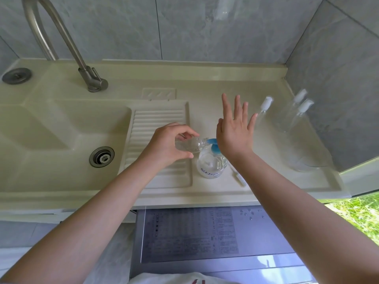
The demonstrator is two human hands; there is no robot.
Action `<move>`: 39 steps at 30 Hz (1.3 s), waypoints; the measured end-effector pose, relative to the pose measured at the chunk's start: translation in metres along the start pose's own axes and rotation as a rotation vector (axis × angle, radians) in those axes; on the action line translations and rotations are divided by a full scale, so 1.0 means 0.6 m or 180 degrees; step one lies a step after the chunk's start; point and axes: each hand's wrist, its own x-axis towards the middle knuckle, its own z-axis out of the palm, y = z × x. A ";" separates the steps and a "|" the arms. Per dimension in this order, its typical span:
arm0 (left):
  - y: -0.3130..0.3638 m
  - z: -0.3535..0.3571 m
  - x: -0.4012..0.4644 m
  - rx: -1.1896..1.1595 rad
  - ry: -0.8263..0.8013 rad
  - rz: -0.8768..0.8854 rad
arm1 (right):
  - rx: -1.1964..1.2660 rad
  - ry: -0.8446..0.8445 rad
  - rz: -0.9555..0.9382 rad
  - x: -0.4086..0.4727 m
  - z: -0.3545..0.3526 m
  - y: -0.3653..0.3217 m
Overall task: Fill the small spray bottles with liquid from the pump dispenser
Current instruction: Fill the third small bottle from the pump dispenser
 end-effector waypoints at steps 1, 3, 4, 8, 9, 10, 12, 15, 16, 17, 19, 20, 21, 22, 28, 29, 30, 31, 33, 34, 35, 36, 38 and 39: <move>0.000 0.000 0.000 0.0006 -0.0003 0.0003 | 0.0055 0.0032 -0.0001 0.000 -0.001 0.001; 0.000 0.000 -0.001 0.0005 0.0006 0.0007 | 0.0230 0.0010 0.0020 0.003 -0.007 0.001; 0.000 0.000 -0.001 -0.0005 0.0008 0.0006 | 0.0324 -0.0032 0.0050 0.004 -0.009 0.001; -0.002 -0.001 -0.004 -0.0018 0.0004 0.0008 | 0.0131 -0.0036 -0.0050 0.004 -0.008 0.000; -0.002 -0.001 -0.004 -0.0026 0.0006 -0.0006 | 0.0031 0.0006 -0.0087 0.003 -0.006 0.000; -0.002 -0.002 -0.004 -0.0024 0.0009 -0.0013 | -0.0038 0.0044 -0.0115 0.003 -0.005 -0.001; -0.002 0.000 -0.004 0.0013 0.0010 -0.0028 | -0.0062 0.0035 -0.0101 0.002 -0.005 -0.002; -0.001 0.001 -0.005 0.0020 0.0030 -0.0026 | -0.0004 0.0006 -0.0055 0.006 -0.014 -0.005; 0.000 0.001 -0.005 0.0014 0.0036 -0.0026 | 0.0014 0.0010 -0.0067 0.008 -0.016 -0.006; 0.000 0.000 -0.005 0.0015 0.0034 -0.0033 | 0.0003 0.0004 -0.0085 0.008 -0.016 -0.007; 0.000 0.000 -0.004 0.0024 0.0023 -0.0050 | -0.0086 -0.0006 -0.0097 0.008 -0.014 -0.005; 0.000 0.000 -0.004 0.0018 0.0023 -0.0066 | -0.0133 0.0022 -0.0086 0.007 -0.010 -0.004; -0.001 -0.001 -0.004 0.0013 0.0023 -0.0074 | -0.0182 0.0060 -0.0080 0.005 -0.006 -0.004; -0.001 -0.002 -0.003 0.0022 0.0020 -0.0070 | -0.0218 0.0089 -0.0074 0.003 -0.003 -0.003; -0.003 -0.003 -0.004 0.0053 0.0026 -0.0041 | 0.0055 0.0007 0.0088 0.008 -0.015 -0.003; -0.002 -0.003 -0.004 0.0053 0.0023 -0.0049 | 0.0069 0.0008 0.0071 0.008 -0.016 -0.004; -0.002 -0.003 -0.004 0.0050 0.0017 -0.0052 | 0.0039 0.0024 0.0041 0.008 -0.015 -0.005; -0.001 -0.002 -0.004 0.0041 0.0009 -0.0046 | -0.0011 0.0037 0.0021 0.005 -0.013 -0.005; 0.000 -0.002 -0.004 0.0038 0.0010 -0.0026 | -0.0108 0.0031 0.0018 0.002 -0.006 -0.004; 0.000 -0.002 -0.004 0.0054 0.0013 -0.0023 | -0.0128 0.0004 0.0025 0.002 -0.004 -0.003; -0.001 -0.002 -0.005 0.0070 0.0012 -0.0028 | -0.0104 -0.0039 0.0045 0.001 -0.003 -0.002; 0.001 -0.002 -0.004 0.0073 0.0019 -0.0025 | -0.0048 -0.0063 0.0068 0.003 -0.005 -0.001; 0.001 -0.002 -0.004 0.0075 0.0020 -0.0014 | 0.0060 -0.0093 0.0122 0.006 -0.008 0.002; 0.001 -0.003 -0.004 0.0082 0.0026 -0.0009 | 0.0098 -0.0093 0.0136 0.007 -0.011 0.003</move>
